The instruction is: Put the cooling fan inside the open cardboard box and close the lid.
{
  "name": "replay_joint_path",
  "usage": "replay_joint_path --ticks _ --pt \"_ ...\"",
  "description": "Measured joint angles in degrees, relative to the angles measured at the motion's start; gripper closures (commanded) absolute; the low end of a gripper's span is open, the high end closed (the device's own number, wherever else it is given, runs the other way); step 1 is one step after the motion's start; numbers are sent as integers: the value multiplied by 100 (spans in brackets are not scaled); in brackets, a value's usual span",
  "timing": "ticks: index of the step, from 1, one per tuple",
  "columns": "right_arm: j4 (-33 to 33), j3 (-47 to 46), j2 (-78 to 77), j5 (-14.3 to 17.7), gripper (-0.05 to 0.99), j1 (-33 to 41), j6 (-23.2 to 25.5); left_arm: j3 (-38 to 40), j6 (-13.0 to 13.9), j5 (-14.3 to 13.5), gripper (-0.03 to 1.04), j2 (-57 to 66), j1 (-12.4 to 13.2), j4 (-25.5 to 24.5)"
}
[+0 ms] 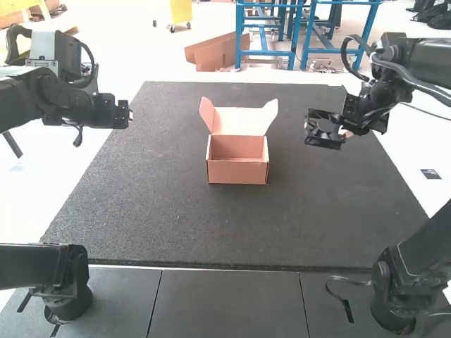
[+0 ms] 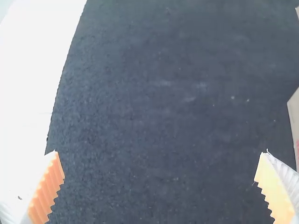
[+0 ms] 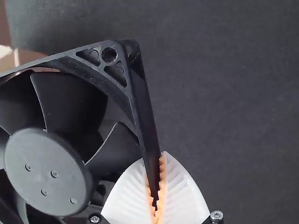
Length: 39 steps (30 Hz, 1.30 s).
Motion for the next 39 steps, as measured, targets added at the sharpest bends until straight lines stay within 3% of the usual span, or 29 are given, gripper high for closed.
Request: replay_joint_path --ticks 13,28,39 --pt "-284 444 -46 -2 94 1674 1012 0 17 46 4 -15 -2 -70" --pt "-168 1075 1032 105 94 2553 1362 -153 15 63 4 -120 -2 -70" --pt "-164 1714 1801 122 94 2747 1443 -188 13 66 4 -125 -2 -20"
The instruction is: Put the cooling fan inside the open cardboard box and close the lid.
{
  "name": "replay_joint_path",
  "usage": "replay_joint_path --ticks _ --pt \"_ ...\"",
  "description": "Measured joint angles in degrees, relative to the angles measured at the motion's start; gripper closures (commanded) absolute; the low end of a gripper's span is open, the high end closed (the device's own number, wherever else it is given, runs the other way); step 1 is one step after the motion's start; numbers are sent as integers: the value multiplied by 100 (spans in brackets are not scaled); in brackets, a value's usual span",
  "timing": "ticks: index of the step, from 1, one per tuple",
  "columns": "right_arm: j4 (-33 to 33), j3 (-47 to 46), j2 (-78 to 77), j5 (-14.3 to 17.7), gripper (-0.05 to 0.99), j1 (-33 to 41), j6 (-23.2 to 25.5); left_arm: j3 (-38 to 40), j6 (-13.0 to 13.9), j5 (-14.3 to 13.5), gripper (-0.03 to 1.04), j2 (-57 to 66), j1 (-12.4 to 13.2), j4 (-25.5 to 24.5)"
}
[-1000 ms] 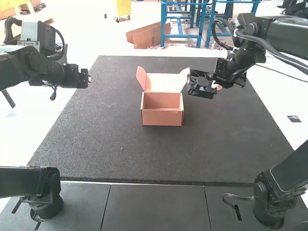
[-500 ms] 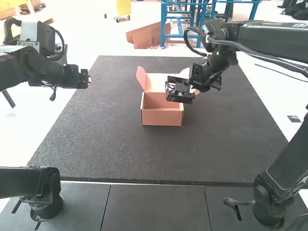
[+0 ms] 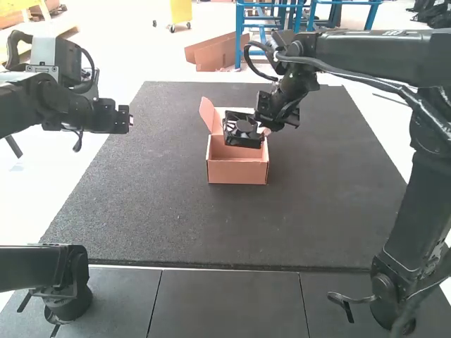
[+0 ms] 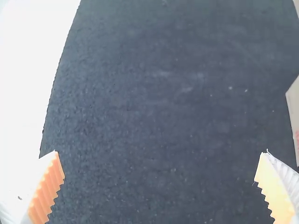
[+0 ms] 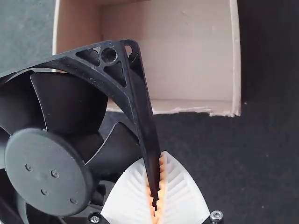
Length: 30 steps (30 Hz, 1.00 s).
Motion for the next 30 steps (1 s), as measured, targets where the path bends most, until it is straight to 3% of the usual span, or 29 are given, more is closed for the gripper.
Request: replay_joint_path --ticks 30 --pt "87 1346 2013 564 94 37 -79 0 -24 0 4 0 0 -55"
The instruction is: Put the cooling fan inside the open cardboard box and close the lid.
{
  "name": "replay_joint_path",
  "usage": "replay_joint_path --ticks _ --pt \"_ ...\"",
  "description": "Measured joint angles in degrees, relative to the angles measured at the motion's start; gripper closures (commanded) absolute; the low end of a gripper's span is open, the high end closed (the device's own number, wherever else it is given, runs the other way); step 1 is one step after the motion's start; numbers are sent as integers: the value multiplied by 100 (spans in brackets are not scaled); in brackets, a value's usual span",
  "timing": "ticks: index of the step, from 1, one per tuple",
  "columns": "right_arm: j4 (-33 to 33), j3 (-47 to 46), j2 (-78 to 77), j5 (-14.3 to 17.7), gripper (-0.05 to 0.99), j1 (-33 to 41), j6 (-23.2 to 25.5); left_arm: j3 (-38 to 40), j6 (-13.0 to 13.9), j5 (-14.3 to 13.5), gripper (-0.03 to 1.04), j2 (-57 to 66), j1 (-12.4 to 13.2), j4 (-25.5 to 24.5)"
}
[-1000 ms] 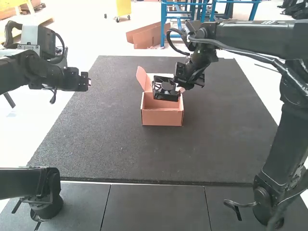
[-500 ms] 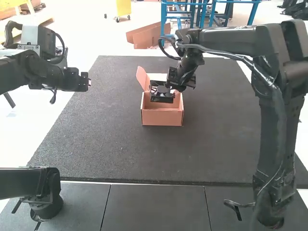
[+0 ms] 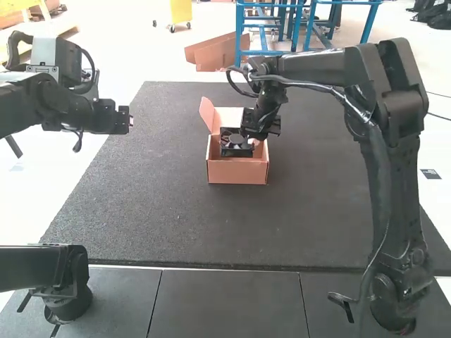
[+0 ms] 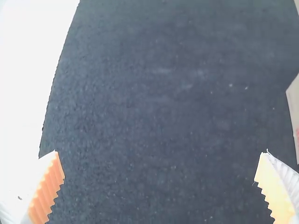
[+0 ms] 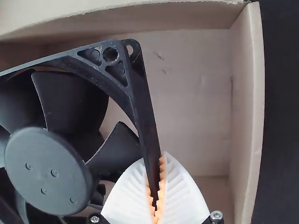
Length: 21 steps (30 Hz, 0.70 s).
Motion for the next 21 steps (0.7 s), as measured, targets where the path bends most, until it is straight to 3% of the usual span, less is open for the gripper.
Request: replay_joint_path --ticks 11,13,15,17,18,21 --pt "9 15 264 326 91 0 -118 2 -20 0 4 0 0 -24" --pt "26 15 317 345 81 2 -133 0 -22 0 4 0 2 -26" --pt "24 61 367 350 65 0 -133 2 -22 0 4 0 0 -24" --pt "33 170 387 337 36 0 -151 2 -22 0 4 0 0 -26" --pt "28 245 387 319 26 0 -157 2 -24 0 4 0 0 -26" --pt "17 463 387 245 16 -2 -173 2 -48 0 4 0 0 -24"
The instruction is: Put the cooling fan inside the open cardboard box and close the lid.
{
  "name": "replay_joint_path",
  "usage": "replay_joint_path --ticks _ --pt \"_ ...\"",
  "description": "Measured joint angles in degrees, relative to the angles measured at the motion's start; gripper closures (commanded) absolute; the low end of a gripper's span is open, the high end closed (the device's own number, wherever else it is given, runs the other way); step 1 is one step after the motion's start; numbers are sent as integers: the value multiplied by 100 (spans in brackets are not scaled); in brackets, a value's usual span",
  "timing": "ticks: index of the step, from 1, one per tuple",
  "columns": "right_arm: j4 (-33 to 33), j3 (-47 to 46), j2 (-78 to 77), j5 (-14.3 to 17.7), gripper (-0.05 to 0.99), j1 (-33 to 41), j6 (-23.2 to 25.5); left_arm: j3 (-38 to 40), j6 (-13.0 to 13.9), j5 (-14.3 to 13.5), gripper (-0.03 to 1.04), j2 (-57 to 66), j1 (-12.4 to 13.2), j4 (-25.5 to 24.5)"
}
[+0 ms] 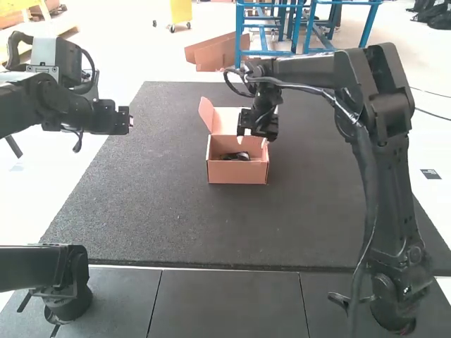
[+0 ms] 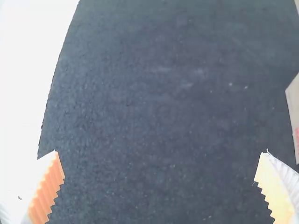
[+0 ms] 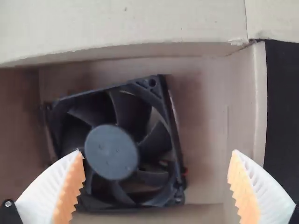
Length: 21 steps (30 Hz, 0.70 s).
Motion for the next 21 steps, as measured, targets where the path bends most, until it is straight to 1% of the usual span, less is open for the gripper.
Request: replay_joint_path --ticks 4,7,10,13,15,17,19,21 --pt "-116 229 0 -160 12 -24 0 0 -17 2 4 0 0 17" --pt "-302 588 0 -356 5 -111 -13 0 -17 2 4 0 0 76" --pt "-20 789 -39 -533 3 -247 -83 4 -17 4 4 13 0 136" --pt "-232 782 -234 -597 3 -374 -376 28 -17 17 4 111 -63 179" --pt "-452 774 -422 -584 3 -428 -654 98 -17 22 4 254 -179 227" --pt "-511 699 -667 -538 3 -468 -922 195 -17 24 4 439 -310 310" --pt "-455 542 -944 -461 3 -516 -1161 293 -17 28 4 625 -435 389" --pt "-190 251 -1261 -387 3 -603 -1388 407 -20 42 4 815 -535 459"
